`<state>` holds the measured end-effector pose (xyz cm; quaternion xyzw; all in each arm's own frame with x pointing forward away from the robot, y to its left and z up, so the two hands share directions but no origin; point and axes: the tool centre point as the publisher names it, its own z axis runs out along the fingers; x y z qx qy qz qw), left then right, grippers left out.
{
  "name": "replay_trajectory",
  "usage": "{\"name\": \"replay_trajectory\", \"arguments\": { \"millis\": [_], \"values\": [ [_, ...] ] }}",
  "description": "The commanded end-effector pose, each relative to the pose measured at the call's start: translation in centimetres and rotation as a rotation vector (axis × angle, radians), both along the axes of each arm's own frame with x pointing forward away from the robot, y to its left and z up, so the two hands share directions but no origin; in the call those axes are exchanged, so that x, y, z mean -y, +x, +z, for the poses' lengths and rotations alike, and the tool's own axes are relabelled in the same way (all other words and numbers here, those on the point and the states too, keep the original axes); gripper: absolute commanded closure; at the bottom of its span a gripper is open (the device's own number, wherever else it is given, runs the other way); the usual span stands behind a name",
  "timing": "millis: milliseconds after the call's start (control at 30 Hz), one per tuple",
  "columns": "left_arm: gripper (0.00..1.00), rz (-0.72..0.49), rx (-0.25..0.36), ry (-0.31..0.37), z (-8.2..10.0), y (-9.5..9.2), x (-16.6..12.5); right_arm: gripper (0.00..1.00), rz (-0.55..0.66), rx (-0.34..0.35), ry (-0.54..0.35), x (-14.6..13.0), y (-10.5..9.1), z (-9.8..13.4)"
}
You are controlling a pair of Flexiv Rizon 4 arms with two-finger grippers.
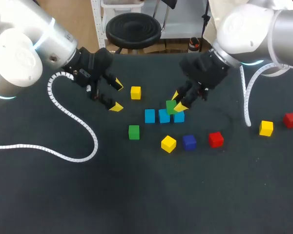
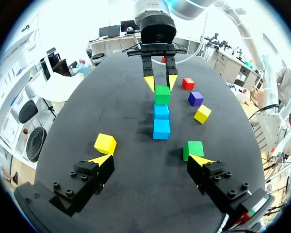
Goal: Place the blue cubes, place green cubes on the blue cubes, place the yellow cubes on the green cubes, then place the red cubes on the yellow cubes, and place purple cube on the red cubes.
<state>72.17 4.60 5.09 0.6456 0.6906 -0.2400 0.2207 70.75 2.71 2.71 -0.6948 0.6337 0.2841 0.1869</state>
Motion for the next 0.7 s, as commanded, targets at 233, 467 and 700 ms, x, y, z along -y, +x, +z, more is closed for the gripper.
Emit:
{"name": "replay_trajectory", "arguments": {
  "millis": [233,467,700],
  "values": [
    [0.0,-0.003,-0.001,-0.001,-0.01,0.09,-0.09,1.0,-0.01,0.004,0.004,0.09,-0.58,-0.06],
    [0.0,-0.003,-0.001,-0.001,-0.01,0.09,-0.09,1.0,-0.015,0.0,0.008,0.19,-0.54,-0.28],
    [0.0,-0.003,-0.001,-0.001,-0.01,0.09,-0.09,1.0,-0.011,0.001,0.008,0.13,-0.44,-0.31]
  ]
}}
